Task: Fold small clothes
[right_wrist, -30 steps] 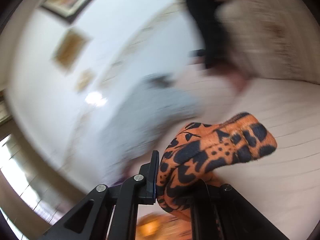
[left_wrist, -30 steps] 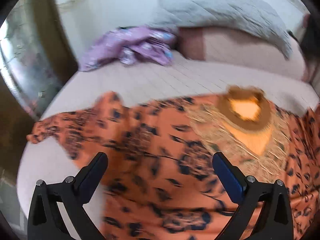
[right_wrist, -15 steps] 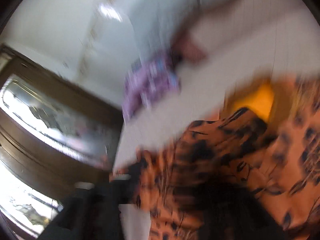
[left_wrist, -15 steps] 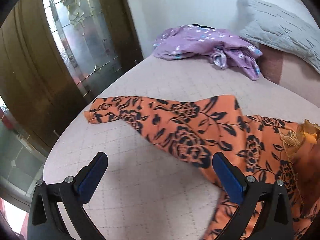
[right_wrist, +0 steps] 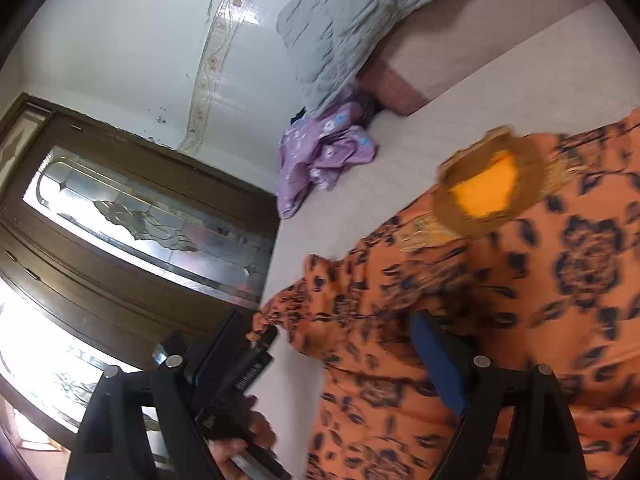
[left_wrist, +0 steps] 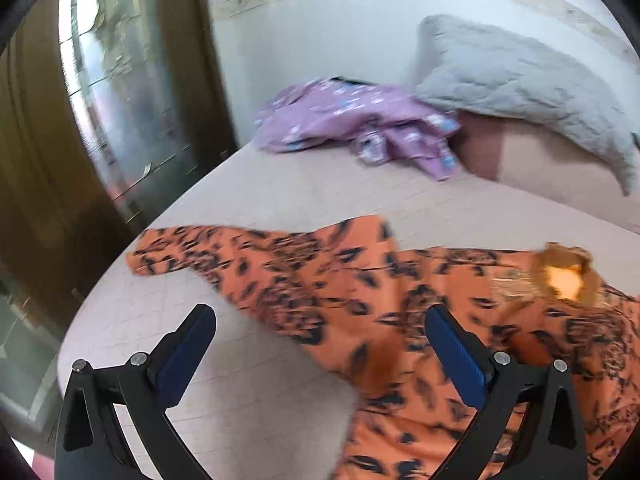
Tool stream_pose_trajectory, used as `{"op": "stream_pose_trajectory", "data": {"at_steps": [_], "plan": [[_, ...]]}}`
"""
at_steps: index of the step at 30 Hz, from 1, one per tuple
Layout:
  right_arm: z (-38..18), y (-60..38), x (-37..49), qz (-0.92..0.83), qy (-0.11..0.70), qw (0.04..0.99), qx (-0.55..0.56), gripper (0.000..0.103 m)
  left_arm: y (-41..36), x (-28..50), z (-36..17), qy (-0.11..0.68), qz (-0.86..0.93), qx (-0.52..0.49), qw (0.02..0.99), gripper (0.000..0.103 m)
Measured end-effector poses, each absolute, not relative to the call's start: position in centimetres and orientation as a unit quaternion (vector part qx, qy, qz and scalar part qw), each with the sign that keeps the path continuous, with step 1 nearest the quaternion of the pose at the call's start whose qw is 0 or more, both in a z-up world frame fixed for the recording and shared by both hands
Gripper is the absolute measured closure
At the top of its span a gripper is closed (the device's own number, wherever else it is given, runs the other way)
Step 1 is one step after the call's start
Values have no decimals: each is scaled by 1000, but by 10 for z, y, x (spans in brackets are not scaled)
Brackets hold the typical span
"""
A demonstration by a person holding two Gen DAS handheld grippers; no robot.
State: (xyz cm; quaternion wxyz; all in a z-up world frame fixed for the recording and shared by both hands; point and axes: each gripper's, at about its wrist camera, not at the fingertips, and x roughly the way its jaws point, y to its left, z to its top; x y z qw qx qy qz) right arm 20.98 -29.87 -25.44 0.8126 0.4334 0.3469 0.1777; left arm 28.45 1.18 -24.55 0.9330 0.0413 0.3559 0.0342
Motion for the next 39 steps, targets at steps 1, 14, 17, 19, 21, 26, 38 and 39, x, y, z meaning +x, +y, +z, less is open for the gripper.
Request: {"op": "stream_pose_trajectory", "data": {"at_steps": [1, 14, 17, 19, 21, 26, 38, 39], "plan": [[-257, -304, 207, 168, 349, 813, 434, 15, 3, 281, -245, 352, 17, 43, 935, 0], [-350, -419, 169, -14, 336, 737, 586, 58, -136, 241, -250, 265, -105, 153, 946, 0], [-363, -423, 180, -9, 347, 721, 599, 58, -154, 253, -268, 276, -71, 184, 941, 0], [-371, -423, 185, -12, 365, 714, 597, 58, -161, 259, -280, 285, -33, 224, 931, 0], [-380, -420, 192, -21, 394, 708, 585, 59, -156, 263, -287, 296, -1, 242, 924, 0], [-381, -413, 203, -26, 415, 724, 551, 59, -92, 288, -285, 359, 70, 209, 907, 0], [-339, -370, 217, 10, 395, 811, 432, 59, 82, 308, -278, 415, 191, 60, 888, 0], [-330, -353, 222, 23, 392, 826, 404, 59, 91, 309, -279, 420, 194, 48, 885, 0]]}}
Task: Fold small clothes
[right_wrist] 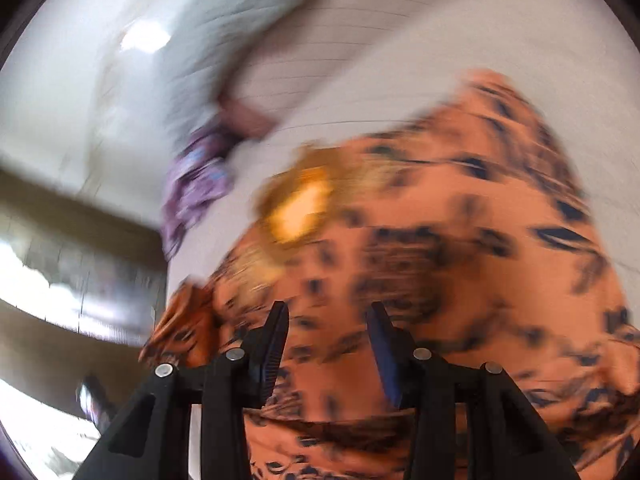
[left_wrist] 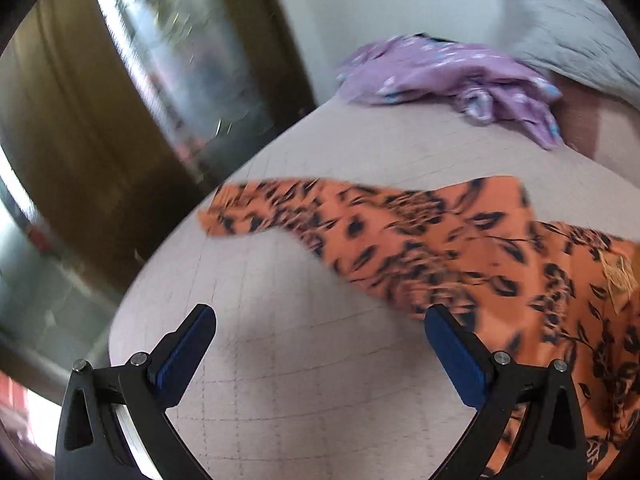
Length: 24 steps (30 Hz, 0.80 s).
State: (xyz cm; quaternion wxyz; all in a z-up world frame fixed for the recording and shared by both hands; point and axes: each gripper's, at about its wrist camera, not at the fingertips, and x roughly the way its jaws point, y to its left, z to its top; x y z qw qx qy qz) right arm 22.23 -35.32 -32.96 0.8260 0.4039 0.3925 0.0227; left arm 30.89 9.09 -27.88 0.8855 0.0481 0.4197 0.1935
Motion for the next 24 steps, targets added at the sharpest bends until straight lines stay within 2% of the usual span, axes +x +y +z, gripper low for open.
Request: {"op": "stream_pose_trajectory", "data": {"at_steps": [3, 13, 22, 24], "plan": [[-317, -307, 245, 30, 406, 850, 335, 59, 114, 313, -280, 427, 210, 17, 880, 0], [-291, -171, 316, 99, 426, 867, 239, 59, 171, 327, -289, 456, 219, -52, 861, 0], [-313, -149, 303, 143, 445, 845, 258, 59, 211, 347, -308, 477, 161, -195, 842, 0], [-333, -133, 304, 177, 475, 821, 264, 59, 215, 349, -312, 476, 153, -221, 837, 0]]}}
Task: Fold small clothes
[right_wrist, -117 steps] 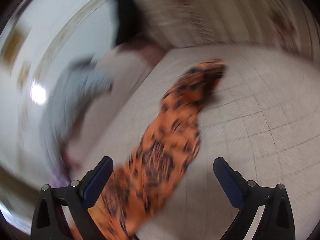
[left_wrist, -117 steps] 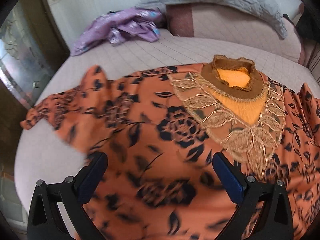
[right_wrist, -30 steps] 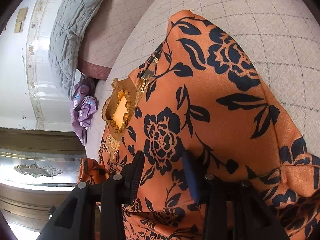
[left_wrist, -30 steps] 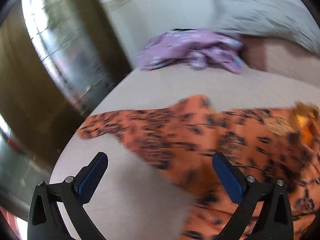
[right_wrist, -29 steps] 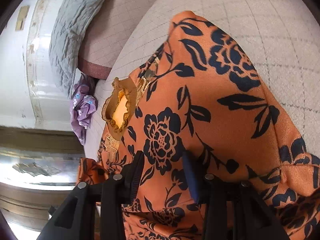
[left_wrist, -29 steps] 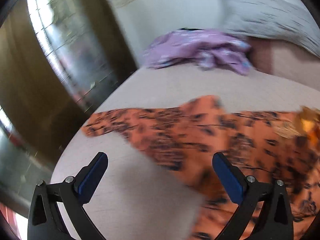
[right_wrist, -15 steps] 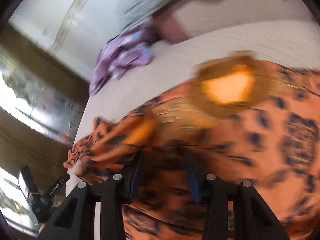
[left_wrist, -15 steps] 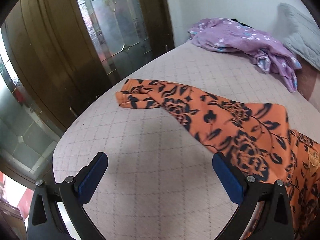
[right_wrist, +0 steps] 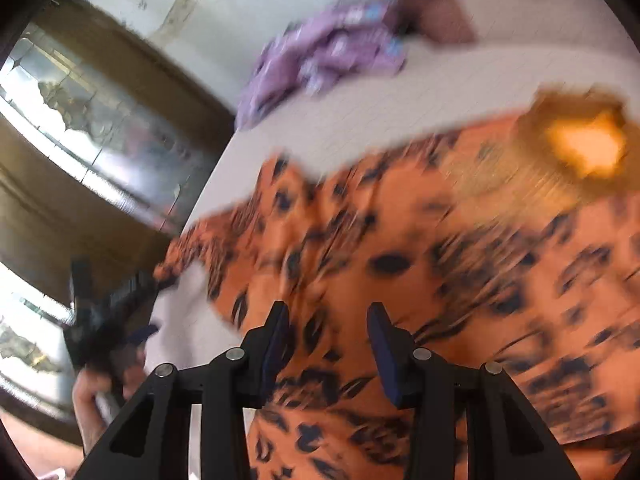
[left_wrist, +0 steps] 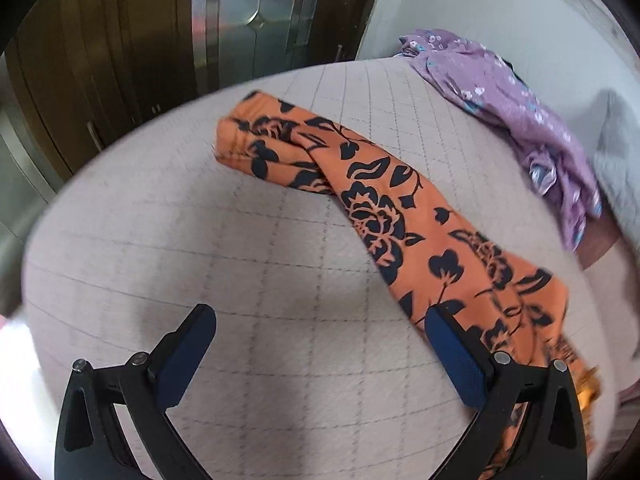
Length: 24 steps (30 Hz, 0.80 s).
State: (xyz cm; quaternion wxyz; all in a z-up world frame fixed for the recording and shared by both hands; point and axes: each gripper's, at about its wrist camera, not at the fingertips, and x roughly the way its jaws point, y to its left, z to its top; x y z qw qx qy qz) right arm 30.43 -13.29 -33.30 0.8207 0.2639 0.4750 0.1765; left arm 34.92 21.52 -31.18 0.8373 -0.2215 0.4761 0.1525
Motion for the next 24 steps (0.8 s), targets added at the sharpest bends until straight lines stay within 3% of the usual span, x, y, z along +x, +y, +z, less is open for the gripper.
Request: {"op": "stream_pose_trajectory", "data": {"at_steps": [4, 9, 16, 20, 24], "plan": [[-344, -122, 303, 179, 497, 815, 236, 60, 217, 357, -317, 471, 121, -265, 832, 9], [-311, -145, 277, 191, 478, 831, 212, 57, 218, 374, -324, 456, 80, -326, 824, 44], [-285, -227, 220, 139, 447, 856, 221, 56, 253, 398, -333, 422, 125, -383, 812, 43], [-280, -270, 209, 91, 417, 880, 210, 54, 265, 408, -334, 405, 118, -423, 802, 37], [-282, -297, 213, 73, 404, 879, 241, 54, 276, 416, -338, 385, 115, -441, 802, 44]]}}
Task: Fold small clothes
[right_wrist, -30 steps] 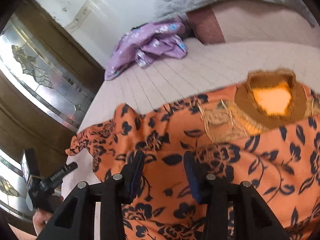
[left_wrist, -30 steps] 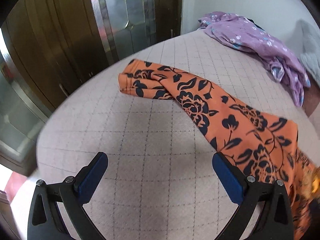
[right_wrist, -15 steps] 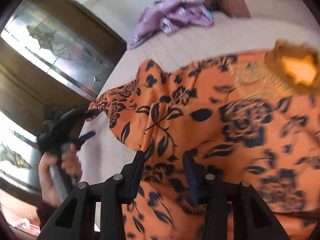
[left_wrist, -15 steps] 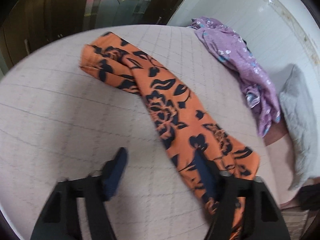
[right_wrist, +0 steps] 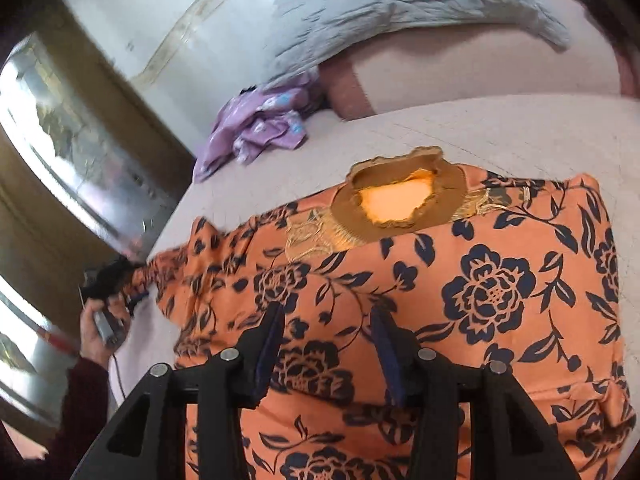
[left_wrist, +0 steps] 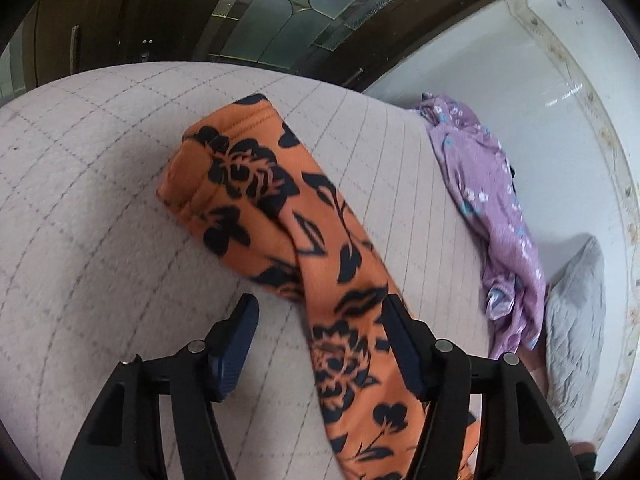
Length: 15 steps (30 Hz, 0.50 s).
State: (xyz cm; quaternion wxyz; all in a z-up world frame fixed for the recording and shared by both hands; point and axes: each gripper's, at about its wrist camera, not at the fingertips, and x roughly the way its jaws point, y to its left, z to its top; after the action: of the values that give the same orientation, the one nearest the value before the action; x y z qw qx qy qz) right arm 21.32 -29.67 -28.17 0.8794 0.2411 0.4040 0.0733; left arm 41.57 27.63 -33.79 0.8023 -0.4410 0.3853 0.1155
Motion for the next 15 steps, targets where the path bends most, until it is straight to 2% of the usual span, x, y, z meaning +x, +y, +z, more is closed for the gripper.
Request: {"op": "stream_pose_trajectory", "data": {"at_steps": [1, 3, 6, 9, 15], "plan": [[-281, -299, 214, 76, 404, 878, 246, 54, 279, 418, -338, 378, 116, -446, 803, 50], [-278, -300, 217, 84, 405, 878, 241, 54, 284, 423, -346, 379, 108, -458, 797, 75], [-278, -293, 222, 91, 406, 877, 238, 54, 285, 426, -355, 370, 91, -477, 792, 93], [-277, -294, 222, 95, 403, 877, 244, 54, 279, 424, -346, 359, 94, -467, 803, 97], [-271, -312, 220, 80, 380, 876, 286, 54, 221, 417, -261, 332, 53, -348, 875, 97]]}}
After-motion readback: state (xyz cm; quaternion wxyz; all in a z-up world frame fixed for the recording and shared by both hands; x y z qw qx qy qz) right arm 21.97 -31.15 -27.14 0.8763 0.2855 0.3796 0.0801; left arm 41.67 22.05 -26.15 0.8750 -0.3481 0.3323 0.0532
